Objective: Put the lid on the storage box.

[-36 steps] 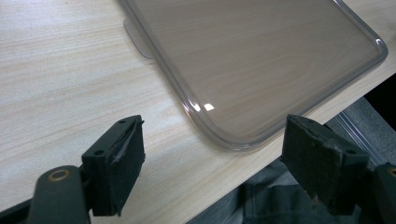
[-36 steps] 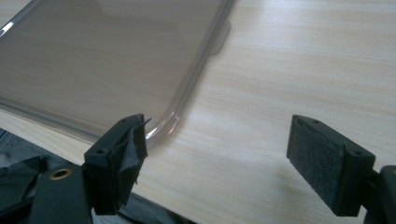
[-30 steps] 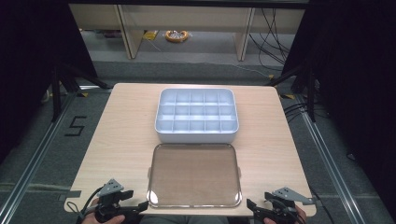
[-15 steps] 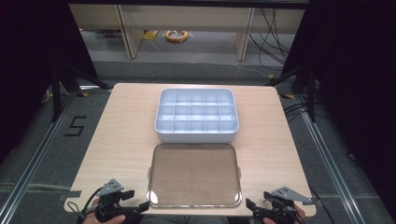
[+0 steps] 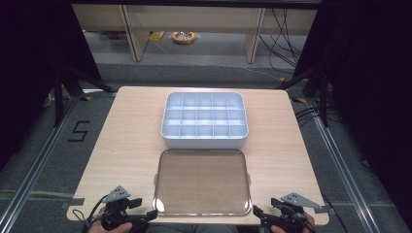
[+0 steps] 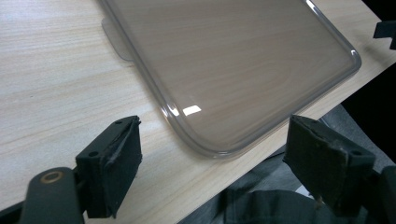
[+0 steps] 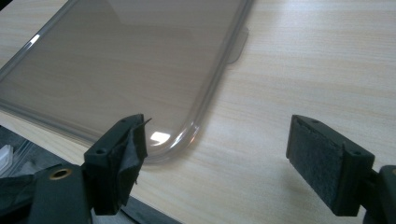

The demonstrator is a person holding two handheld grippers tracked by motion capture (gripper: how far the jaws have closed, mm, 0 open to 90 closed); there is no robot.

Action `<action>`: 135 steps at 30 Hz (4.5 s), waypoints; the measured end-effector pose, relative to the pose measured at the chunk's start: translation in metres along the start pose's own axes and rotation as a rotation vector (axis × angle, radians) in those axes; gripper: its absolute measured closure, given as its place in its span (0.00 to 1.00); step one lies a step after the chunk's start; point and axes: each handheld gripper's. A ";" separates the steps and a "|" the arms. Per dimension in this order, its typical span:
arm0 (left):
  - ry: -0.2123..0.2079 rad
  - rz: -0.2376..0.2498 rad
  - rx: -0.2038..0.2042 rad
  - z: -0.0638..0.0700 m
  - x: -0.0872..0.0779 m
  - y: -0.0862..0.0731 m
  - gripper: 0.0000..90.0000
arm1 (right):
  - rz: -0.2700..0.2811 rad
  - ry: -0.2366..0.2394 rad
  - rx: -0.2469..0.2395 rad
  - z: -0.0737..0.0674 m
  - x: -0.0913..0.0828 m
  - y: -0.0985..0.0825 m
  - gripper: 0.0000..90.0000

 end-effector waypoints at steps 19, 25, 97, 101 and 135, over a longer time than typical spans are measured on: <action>-0.045 -0.009 -0.078 -0.013 0.020 0.017 0.39 | -0.011 0.091 0.104 0.003 0.022 0.011 0.28; -0.056 -0.045 -0.092 -0.023 0.026 0.022 0.44 | -0.018 0.084 0.118 0.002 0.026 0.015 0.28; -0.090 -0.043 -0.209 -0.050 0.034 0.029 0.32 | 0.087 0.315 0.019 -0.016 0.019 0.024 0.75; -0.090 -0.037 -0.218 -0.051 0.036 0.030 0.31 | 0.094 0.325 0.007 -0.018 0.018 0.025 0.75; -0.021 0.166 -0.052 -0.029 0.017 0.042 0.75 | 0.052 0.130 0.004 -0.006 0.030 0.034 0.77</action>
Point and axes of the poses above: each handheld gripper's, and its own axes: x roughly forward along the jaws, y roughly out of its top, z roughly to its right, and after that the axes turned 1 degree about x, right-handed
